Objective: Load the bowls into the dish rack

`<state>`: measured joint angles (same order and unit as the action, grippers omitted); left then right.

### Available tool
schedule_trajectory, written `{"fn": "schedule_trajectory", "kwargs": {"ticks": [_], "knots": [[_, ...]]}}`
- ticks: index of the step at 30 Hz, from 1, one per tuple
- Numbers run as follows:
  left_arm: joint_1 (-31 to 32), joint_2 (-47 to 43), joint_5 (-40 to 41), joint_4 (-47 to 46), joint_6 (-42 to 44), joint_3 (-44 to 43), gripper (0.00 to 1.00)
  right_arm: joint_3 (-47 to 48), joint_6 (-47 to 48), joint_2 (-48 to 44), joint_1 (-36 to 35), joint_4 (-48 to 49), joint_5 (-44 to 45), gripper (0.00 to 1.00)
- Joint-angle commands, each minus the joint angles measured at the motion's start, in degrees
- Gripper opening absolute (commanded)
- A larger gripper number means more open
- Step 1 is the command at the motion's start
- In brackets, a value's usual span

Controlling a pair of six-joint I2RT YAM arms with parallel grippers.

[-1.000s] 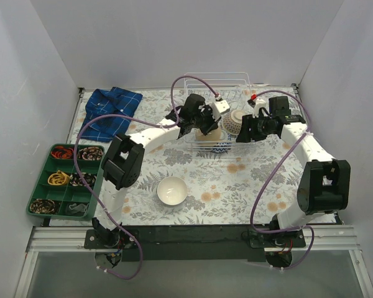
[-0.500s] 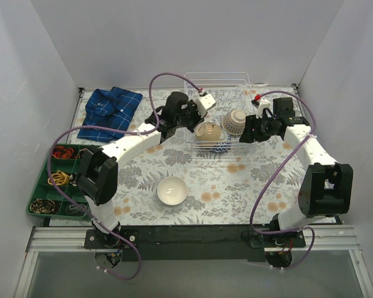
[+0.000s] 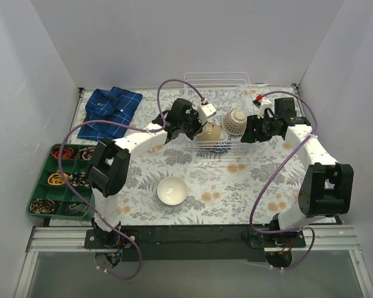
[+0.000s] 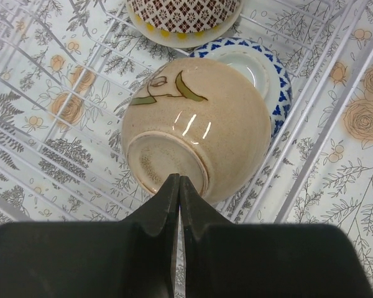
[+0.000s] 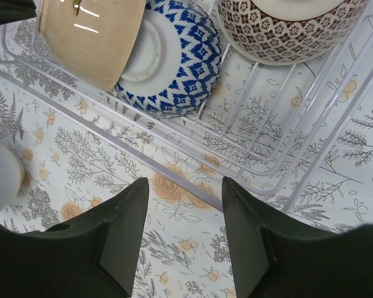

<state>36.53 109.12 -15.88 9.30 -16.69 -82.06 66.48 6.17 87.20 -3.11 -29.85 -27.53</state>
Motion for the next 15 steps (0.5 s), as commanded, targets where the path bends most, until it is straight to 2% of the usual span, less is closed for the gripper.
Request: {"fn": "schedule_trajectory", "kwargs": {"ticks": [1, 7, 15], "knots": [[-0.32, 1.09, -3.89, 0.19, -0.62, -3.98, 0.00, -0.39, 0.24, -0.63, 1.27, 0.75, 0.37, 0.59], [0.12, 3.81, -7.58, 0.63, -1.94, -7.84, 0.00, 0.67, 0.59, -0.01, 2.41, 1.28, 4.23, 0.58], [3.45, 7.77, -10.49, 3.27, -2.56, -12.07, 0.00, -1.52, 0.94, -1.06, 4.07, 1.90, 4.59, 0.58]]}}
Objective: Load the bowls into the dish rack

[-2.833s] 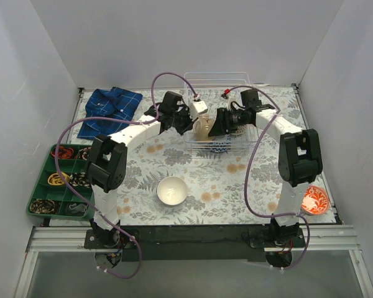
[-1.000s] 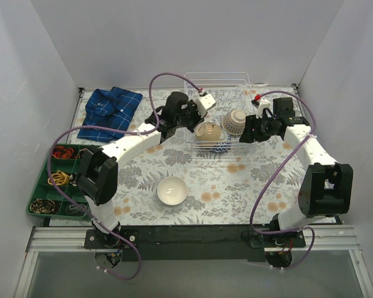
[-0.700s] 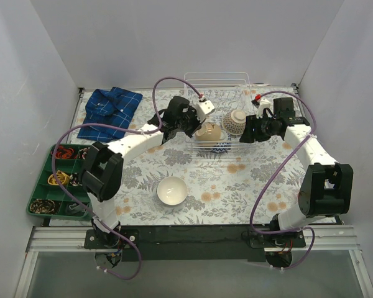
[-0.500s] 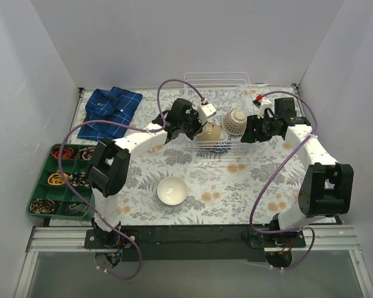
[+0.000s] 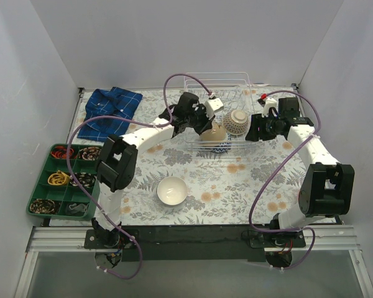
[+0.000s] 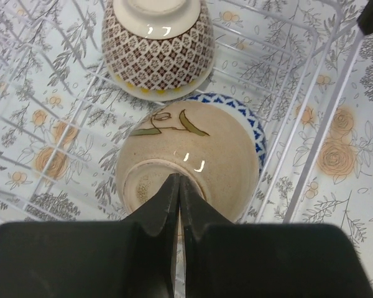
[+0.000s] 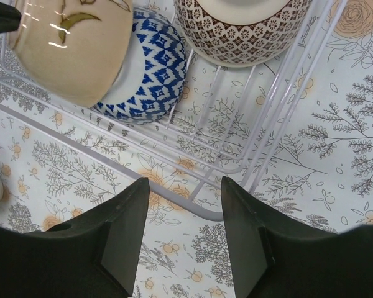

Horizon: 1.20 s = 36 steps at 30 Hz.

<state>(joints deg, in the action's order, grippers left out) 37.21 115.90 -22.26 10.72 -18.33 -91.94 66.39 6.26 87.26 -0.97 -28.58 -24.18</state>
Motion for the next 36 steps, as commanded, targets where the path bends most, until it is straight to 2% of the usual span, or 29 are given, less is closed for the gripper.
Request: {"fn": "schedule_trajectory", "kwargs": {"ticks": [1, 12, 18, 22, 23, 25, 26, 30, 33, 36], "knots": [[3.13, 1.17, -4.28, 1.67, -1.01, -2.45, 0.00, -1.96, 0.77, -1.39, 2.11, 0.63, 1.33, 0.58], [4.18, 3.37, -3.41, 1.67, -2.85, -5.70, 0.00, -4.25, 0.86, -3.41, 3.87, 0.72, 0.98, 0.58], [4.10, -2.86, -0.34, 1.32, -4.61, -7.55, 0.00, -2.23, 7.52, -7.01, 4.57, -2.70, 6.07, 0.59], [4.01, -12.42, 4.31, 1.93, -4.35, -4.23, 0.35, -3.20, 15.08, -10.62, 5.36, -8.49, 10.90, 0.60], [3.92, -14.02, 5.20, 2.20, -3.48, -3.08, 0.50, -3.37, 16.66, -11.58, 5.80, -10.25, 11.26, 0.61], [3.57, -18.49, 8.70, 2.81, -2.25, 1.64, 0.57, -3.72, 19.74, -12.64, 6.33, -15.61, 12.40, 0.61], [2.96, -19.82, 9.86, 3.16, -1.89, 3.16, 0.64, -3.90, 20.80, -13.60, 6.68, -17.46, 12.49, 0.61], [-1.08, -24.05, 13.91, 7.55, -4.33, 8.70, 0.71, -4.95, 25.98, -15.89, 7.04, -26.34, 15.48, 0.61], [-5.12, -24.93, 16.19, 11.59, -6.36, 10.73, 0.73, -6.18, 28.80, -17.21, 7.12, -32.93, 16.36, 0.61], [-5.83, -25.02, 20.50, 12.22, -3.66, 13.27, 0.73, -8.64, 28.28, -18.62, 7.39, -36.37, 18.38, 0.61]]}}
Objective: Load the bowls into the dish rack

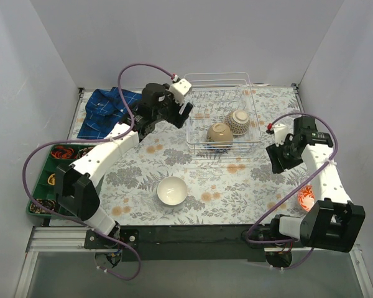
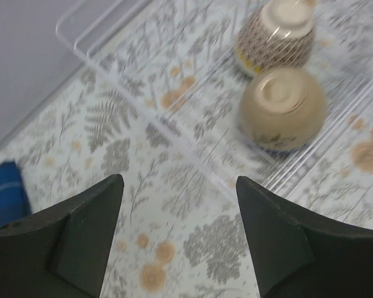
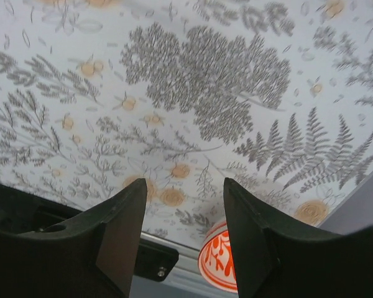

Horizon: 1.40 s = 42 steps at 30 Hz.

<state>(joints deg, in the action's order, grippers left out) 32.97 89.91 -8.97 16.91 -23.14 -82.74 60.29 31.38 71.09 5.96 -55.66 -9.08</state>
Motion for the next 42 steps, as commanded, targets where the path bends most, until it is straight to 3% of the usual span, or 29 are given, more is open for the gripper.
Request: {"fn": "schedule_trajectory", "kwargs": {"ticks": [1, 6, 15, 27, 30, 32, 34, 36, 42], "knots": [[-1.59, 0.62, 7.39, 4.99, 1.68, 4.60, 0.73, -3.16, 2.90, -3.14, 0.63, -9.12, 5.80, 0.62], [-1.07, 0.88, 6.52, 3.57, 2.57, 4.70, 0.74, -6.94, 1.94, -4.21, 2.83, -8.85, 13.90, 0.63], [-1.15, 3.87, 5.37, 3.66, 1.52, 0.74, 0.74, -13.18, 2.37, -2.80, 4.94, -5.34, 19.00, 0.63], [-1.07, 5.89, 5.11, 4.01, 0.55, -1.81, 0.74, -18.28, 2.02, -2.01, 8.28, -2.17, 19.20, 0.58], [-1.07, 6.16, 5.19, 4.10, 0.55, -2.16, 0.74, -18.37, 1.50, -1.39, 9.69, -1.65, 17.70, 0.48], [-1.15, 6.16, 5.28, 4.01, 0.55, -2.16, 0.74, -17.67, 1.41, -1.57, 9.86, -1.47, 17.52, 0.35], [-1.15, 6.16, 5.11, 4.10, 0.46, -2.08, 0.74, -16.62, 1.32, -2.18, 9.86, -1.56, 17.17, 0.13], [-1.15, 6.07, 4.76, 4.01, 0.28, -1.90, 0.74, -14.69, 1.14, -2.71, 9.86, -2.34, 16.12, 0.01], [-1.15, 5.02, 4.66, 3.57, 0.63, -1.28, 0.73, -1.61, 1.05, -4.29, 9.86, -8.57, 9.54, 0.01]]}}
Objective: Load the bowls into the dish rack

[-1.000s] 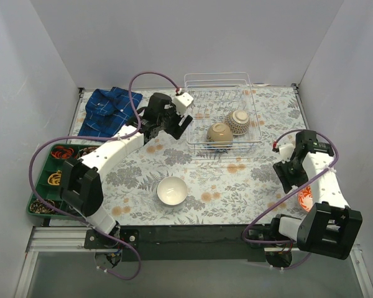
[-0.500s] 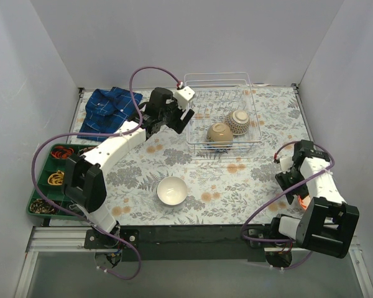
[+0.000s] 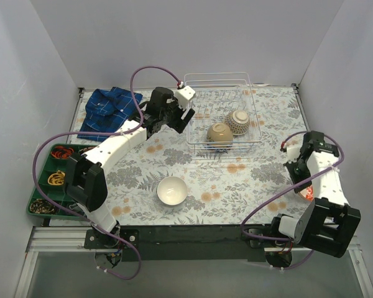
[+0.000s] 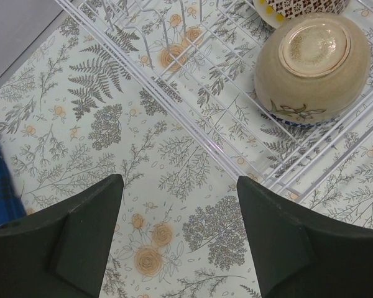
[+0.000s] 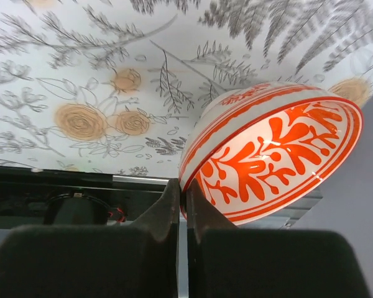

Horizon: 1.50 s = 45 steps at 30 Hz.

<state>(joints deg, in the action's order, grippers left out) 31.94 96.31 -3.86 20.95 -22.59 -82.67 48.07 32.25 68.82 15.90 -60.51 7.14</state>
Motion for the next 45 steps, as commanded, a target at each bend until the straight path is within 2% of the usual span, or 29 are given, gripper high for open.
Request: {"fn": "schedule_trajectory", "kwargs": {"ticks": [1, 3, 4, 5, 6, 9, 15, 20, 23, 24, 25, 26, 28, 33, 35, 36, 37, 38, 42, 45], "knots": [[-0.30, -1.56, -0.36, -0.65, 0.09, -1.35, 0.73, 17.95, 1.49, -1.15, -0.08, -6.35, -10.35, 0.01], [-0.65, -1.83, -0.19, -1.00, -0.35, -1.44, 0.73, 24.84, 2.20, 0.35, -0.17, -8.21, -17.72, 0.01], [-0.74, -1.74, 0.16, -1.26, -0.70, -1.35, 0.73, 31.66, 1.33, 2.70, -0.17, -9.44, -20.73, 0.01], [-0.83, -1.39, 1.47, -1.35, -0.96, -1.35, 0.73, 34.43, 0.98, 4.21, -0.17, -10.15, -23.89, 0.01], [-1.00, -1.13, 2.18, -1.79, -1.49, -1.35, 0.73, 37.24, 0.97, 5.70, -0.17, -10.68, -31.84, 0.01], [-1.44, -0.34, 6.03, -2.40, -1.67, -1.88, 0.73, 45.33, 2.73, 9.66, -0.61, -11.47, -43.56, 0.01], [-1.36, 1.24, 8.34, -2.76, -2.19, -5.56, 0.73, 58.69, -0.42, 18.54, -7.28, -9.73, -54.58, 0.01], [-2.32, 4.76, 7.46, 1.45, -8.34, -11.71, 0.75, 63.28, -8.67, 24.34, -14.22, -3.31, -62.84, 0.01], [-3.03, 8.69, 8.15, 6.37, -10.19, -17.59, 0.75, 62.06, -18.60, 27.85, -15.72, 5.11, -74.42, 0.01], [-3.29, 10.20, 8.77, 10.47, -12.02, -19.78, 0.76, 61.88, -20.11, 28.82, -15.81, 6.88, -80.38, 0.01], [-3.99, 11.86, 8.95, 13.30, -13.08, -22.33, 0.76, 62.49, -23.17, 31.35, -18.86, 9.94, -82.79, 0.01], [-4.52, 15.45, 8.78, 16.11, -14.23, -28.01, 0.76, 62.75, -24.94, 32.68, -19.67, 11.71, -84.99, 0.01], [-6.27, 17.93, 7.73, 22.36, -16.78, -32.44, 0.76, 64.41, -28.80, 36.45, -21.78, 15.49, -90.09, 0.01], [-7.42, 17.07, 7.64, 19.58, -14.60, -29.93, 0.72, 68.99, -35.58, 44.90, -25.48, 22.09, -97.21, 0.01], [-7.51, 15.84, 8.51, 17.03, -12.84, -27.47, 0.65, 70.39, -37.77, 48.51, -26.80, 24.11, -98.27, 0.01], [-7.77, 15.40, 8.69, 14.93, -12.48, -25.45, 0.53, 70.92, -39.27, 49.56, -27.06, 25.78, -99.15, 0.01], [-8.30, 14.35, 8.69, 14.04, -12.31, -24.47, 0.10, 71.45, -40.06, 51.83, -27.50, 26.49, -99.77, 0.01], [-8.65, 13.91, 9.04, 13.25, -12.56, -23.68, 0.00, 71.98, -40.68, 52.90, -27.59, 27.02, -100.47, 0.01], [-10.58, 12.67, 4.13, 11.31, -12.83, -21.66, 0.00, 71.82, -44.63, 57.39, -27.85, 30.09, -102.41, 0.01], [-10.68, 12.93, 0.71, 11.57, -12.92, -21.65, 0.00, 68.31, -50.42, 58.80, -27.85, 39.03, -102.41, 0.01]]}}
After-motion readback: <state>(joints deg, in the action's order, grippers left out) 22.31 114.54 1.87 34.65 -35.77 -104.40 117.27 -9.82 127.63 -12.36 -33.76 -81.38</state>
